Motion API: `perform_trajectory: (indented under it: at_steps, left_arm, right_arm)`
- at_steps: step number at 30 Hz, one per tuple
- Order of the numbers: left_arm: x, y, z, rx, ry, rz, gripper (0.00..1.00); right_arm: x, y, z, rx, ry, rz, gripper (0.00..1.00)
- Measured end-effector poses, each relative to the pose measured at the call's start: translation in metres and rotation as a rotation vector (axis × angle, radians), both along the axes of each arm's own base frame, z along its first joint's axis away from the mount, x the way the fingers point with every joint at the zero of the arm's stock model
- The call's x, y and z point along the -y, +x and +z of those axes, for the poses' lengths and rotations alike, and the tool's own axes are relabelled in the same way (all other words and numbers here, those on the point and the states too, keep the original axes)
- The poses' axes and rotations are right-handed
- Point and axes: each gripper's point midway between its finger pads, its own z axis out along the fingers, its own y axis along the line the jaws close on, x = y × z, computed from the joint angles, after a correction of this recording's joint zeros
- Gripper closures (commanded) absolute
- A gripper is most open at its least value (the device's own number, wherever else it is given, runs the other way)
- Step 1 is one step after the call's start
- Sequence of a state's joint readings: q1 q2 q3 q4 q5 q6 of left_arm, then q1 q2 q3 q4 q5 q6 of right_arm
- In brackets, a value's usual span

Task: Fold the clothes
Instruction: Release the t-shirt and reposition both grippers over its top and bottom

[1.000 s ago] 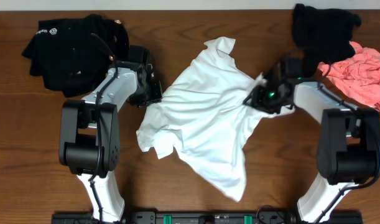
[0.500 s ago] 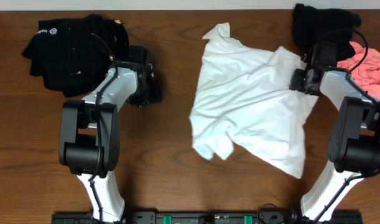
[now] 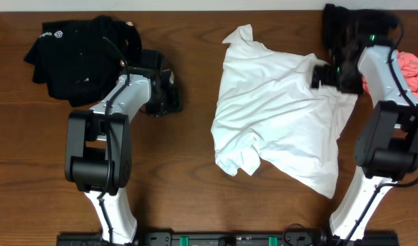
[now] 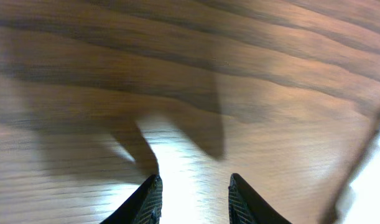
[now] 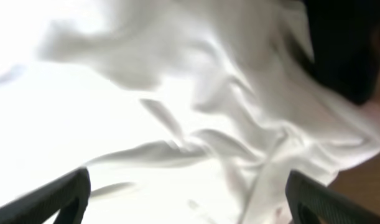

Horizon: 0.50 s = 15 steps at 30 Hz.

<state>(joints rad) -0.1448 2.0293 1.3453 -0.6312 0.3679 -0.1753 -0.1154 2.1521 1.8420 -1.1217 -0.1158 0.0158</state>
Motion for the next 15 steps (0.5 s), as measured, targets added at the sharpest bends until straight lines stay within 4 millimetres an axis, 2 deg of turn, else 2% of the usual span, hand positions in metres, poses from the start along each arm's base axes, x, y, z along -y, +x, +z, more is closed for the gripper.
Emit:
perform_trajectory:
  at_steps: [4,9,12,15]
  left_arm:
    - [0.019,-0.003,0.008,0.008,-0.113,-0.066,0.65]
    - [0.033,-0.002,0.016,0.034,-0.209,-0.119,0.64]
    - [0.03,0.001,0.02,0.044,-0.234,-0.115,0.65]
    - [0.017,0.007,0.027,0.065,-0.244,-0.083,0.65]
  right_arm:
    - [-0.032,-0.001,0.03,0.002,0.038,0.099,0.01]
    - [-0.083,-0.016,0.035,-0.042,0.061,0.248,0.01]
    - [-0.12,-0.022,0.036,-0.045,0.064,0.344,0.01]
    - [-0.148,-0.031,0.035,-0.057,0.064,0.412,0.01]
